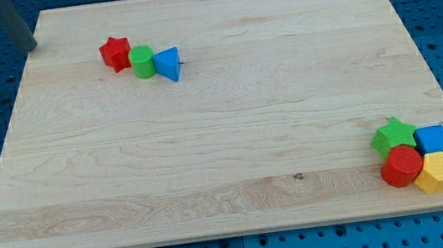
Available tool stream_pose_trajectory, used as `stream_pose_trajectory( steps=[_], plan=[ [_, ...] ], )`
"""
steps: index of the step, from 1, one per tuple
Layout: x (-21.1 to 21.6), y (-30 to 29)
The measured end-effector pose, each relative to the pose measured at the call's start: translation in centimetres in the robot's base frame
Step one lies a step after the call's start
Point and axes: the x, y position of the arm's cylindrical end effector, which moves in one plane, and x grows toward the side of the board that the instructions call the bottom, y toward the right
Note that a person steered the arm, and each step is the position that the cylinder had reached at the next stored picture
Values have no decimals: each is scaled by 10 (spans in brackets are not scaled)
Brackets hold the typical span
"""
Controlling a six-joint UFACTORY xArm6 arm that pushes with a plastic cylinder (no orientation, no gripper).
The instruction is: Nudge red star down a bit
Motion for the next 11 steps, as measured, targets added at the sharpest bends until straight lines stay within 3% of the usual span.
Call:
stream_pose_trajectory(
  steps=[4, 7, 11],
  plan=[
    [2, 81],
    [41, 97],
    [41, 117]
  ],
)
